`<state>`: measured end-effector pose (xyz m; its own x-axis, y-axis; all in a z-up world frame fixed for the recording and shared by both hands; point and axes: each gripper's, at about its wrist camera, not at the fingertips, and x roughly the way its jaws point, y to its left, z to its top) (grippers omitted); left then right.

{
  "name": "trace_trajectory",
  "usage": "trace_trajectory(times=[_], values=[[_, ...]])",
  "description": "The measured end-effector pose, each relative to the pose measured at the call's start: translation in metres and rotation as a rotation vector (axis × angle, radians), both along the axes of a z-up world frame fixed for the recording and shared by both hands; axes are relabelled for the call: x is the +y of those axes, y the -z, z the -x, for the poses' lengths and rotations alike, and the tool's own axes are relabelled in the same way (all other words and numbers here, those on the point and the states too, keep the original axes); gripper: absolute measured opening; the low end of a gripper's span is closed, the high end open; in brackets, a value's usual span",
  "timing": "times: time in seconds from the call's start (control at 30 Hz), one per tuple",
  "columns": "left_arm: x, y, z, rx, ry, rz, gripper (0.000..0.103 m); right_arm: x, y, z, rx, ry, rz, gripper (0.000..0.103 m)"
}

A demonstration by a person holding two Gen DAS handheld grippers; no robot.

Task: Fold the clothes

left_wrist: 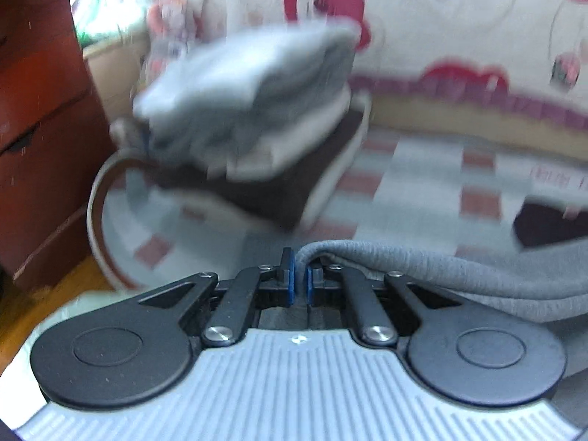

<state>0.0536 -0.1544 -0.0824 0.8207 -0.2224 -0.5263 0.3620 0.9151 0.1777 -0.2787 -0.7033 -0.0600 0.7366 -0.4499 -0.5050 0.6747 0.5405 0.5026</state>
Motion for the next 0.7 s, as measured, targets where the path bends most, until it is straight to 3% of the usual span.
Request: trace_trajectory(times=[0.07,0.13,0.27,0.4,0.53,0.7], values=[[0.001,-0.010,-0.003,-0.043,-0.001,-0.018,0.006,-0.009,-0.001,0.003,-0.023,0.007,-0.081,0.005],[0.007,-0.023,-0.006,-0.078,-0.013,-0.003,0.006,-0.004,-0.006,0.001,-0.017,-0.005,-0.009,0.005],[0.027,-0.055,-0.007,-0.142,-0.040,0.112,0.006,-0.001,-0.011,0.013,-0.166,-0.010,-0.010,0.005],[0.036,-0.061,0.010,-0.185,-0.053,0.102,0.006,0.002,-0.012,0.023,-0.199,-0.043,-0.036,0.005],[0.056,-0.047,0.025,-0.129,-0.055,0.072,0.006,0.016,-0.002,0.041,-0.198,-0.081,-0.142,0.005],[0.068,-0.047,0.007,0.045,-0.104,0.072,0.006,0.024,-0.006,0.069,-0.390,-0.117,-0.211,0.005]])
